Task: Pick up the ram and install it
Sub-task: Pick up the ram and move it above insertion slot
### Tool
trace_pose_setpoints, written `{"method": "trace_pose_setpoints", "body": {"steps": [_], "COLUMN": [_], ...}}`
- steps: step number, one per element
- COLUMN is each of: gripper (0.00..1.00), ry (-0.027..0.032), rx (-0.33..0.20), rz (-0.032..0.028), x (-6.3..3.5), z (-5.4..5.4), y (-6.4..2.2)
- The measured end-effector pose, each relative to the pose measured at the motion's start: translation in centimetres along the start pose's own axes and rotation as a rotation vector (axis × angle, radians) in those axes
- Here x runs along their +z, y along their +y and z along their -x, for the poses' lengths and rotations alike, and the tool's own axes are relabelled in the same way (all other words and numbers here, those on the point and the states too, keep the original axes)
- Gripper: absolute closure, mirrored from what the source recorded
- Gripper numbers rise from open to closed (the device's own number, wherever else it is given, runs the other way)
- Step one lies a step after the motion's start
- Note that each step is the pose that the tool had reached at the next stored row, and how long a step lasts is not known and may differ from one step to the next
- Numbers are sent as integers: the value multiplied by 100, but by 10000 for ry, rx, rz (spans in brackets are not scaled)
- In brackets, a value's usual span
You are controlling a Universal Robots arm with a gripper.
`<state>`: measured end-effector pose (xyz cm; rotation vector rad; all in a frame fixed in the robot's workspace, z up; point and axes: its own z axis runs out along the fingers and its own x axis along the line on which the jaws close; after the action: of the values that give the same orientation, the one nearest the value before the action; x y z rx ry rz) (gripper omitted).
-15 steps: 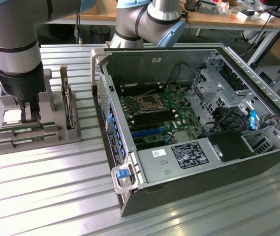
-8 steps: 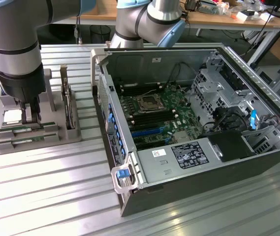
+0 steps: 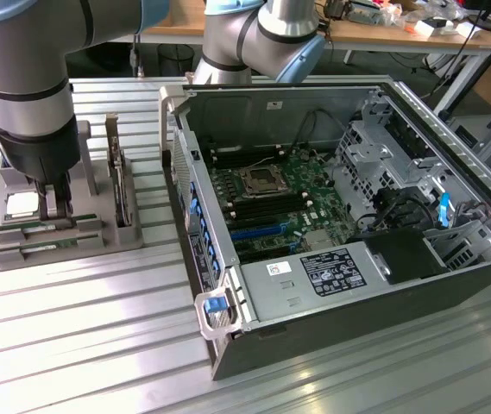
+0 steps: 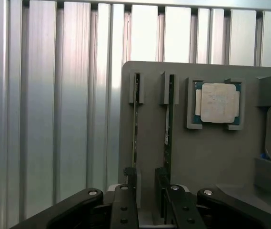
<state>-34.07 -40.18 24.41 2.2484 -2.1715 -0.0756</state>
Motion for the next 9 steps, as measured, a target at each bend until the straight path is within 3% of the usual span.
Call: {"method": "trace_pose_setpoints", "body": {"steps": [9], "gripper": [70], "ry": [0], "rx": [0], "rz": [0], "x": [72], "z": [-3], "y": [-3]}}
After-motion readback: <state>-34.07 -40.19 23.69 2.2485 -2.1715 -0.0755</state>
